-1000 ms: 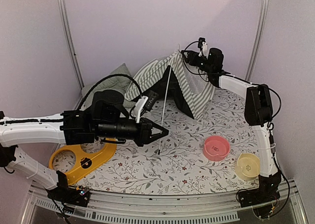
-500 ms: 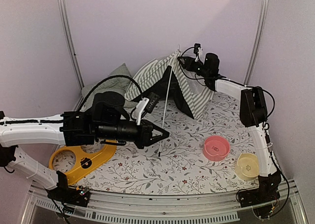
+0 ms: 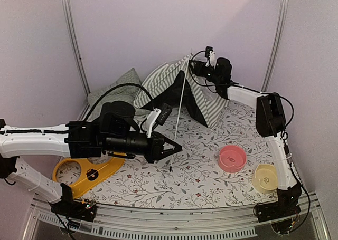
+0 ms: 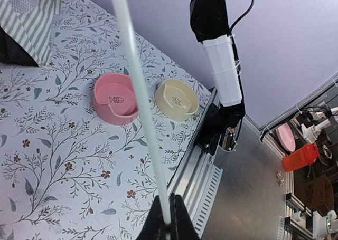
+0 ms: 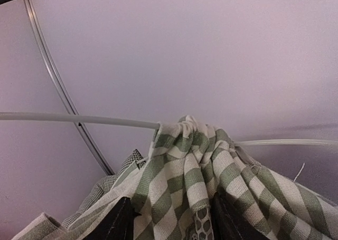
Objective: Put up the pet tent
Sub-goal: Pick up the tent fabric from the tent.
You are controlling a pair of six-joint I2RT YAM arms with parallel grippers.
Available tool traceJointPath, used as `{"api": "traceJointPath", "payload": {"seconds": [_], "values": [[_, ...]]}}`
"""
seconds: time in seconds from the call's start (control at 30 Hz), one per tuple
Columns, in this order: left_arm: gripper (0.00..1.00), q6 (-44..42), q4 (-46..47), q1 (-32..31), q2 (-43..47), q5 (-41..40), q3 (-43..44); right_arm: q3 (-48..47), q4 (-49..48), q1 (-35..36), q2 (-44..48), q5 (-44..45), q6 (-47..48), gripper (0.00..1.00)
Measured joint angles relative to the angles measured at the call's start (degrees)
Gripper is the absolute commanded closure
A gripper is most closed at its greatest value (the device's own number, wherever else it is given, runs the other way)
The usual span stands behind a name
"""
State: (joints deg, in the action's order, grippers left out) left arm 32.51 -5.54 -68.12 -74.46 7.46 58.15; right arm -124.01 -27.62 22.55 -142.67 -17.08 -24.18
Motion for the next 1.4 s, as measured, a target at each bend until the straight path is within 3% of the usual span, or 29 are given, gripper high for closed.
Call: {"api": "traceJointPath", "payload": {"seconds": [0.47, 0.9, 1.4], "values": [[1.00, 0.0, -0.8, -0.4, 1.3, 0.0, -0.2, 16.5, -7.8, 0.9, 13.3, 3.3, 1.7, 0.45], [1.00, -0.2, -0.8, -0.9, 1.4, 0.0, -0.6, 5.6, -6.5, 1.0, 6.4, 4.0, 2.1, 0.46], [1.00, -0.9, -0.8, -1.3, 1.4, 1.1, -0.6, 4.1, -5.4, 1.2, 2.1, 5.6, 2.6, 0.46]]}}
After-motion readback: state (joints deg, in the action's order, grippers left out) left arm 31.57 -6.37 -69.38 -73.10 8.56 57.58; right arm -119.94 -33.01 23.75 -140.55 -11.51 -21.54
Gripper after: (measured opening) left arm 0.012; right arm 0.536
